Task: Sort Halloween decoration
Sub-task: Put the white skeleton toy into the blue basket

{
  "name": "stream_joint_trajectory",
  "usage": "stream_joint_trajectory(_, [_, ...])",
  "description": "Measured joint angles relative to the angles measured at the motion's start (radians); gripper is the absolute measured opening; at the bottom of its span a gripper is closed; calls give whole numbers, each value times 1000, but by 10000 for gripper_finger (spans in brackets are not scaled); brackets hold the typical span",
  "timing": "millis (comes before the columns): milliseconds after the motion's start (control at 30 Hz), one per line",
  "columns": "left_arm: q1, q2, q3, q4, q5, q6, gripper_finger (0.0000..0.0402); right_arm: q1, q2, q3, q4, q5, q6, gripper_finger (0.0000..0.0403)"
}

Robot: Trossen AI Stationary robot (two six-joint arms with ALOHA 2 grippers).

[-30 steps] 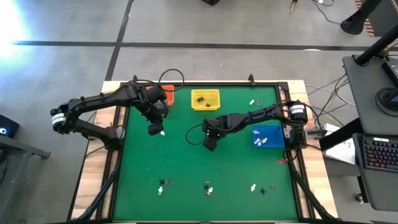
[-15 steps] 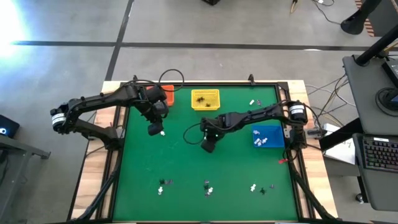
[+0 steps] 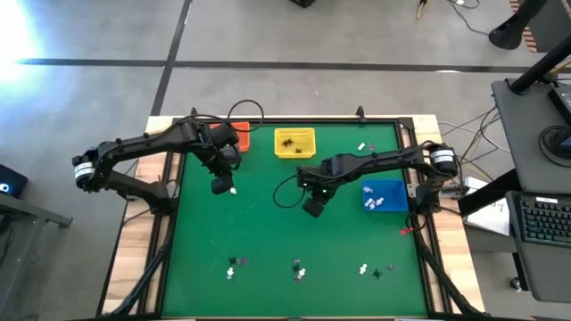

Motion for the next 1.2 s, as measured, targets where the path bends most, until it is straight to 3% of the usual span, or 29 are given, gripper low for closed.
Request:
stream_joint_trajectory(367, [0,0,0,-9,0,12,185,16,-195,-151,-105,37,140,15])
stream_joint_trajectory(900, [0,0,0,-15,-1,16,185,42,-621,-508,-105,80,476,15])
stream_joint_trajectory(1200, [0,0,0,-15,-3,17,185,42,-729,-597,-104,79,525,16])
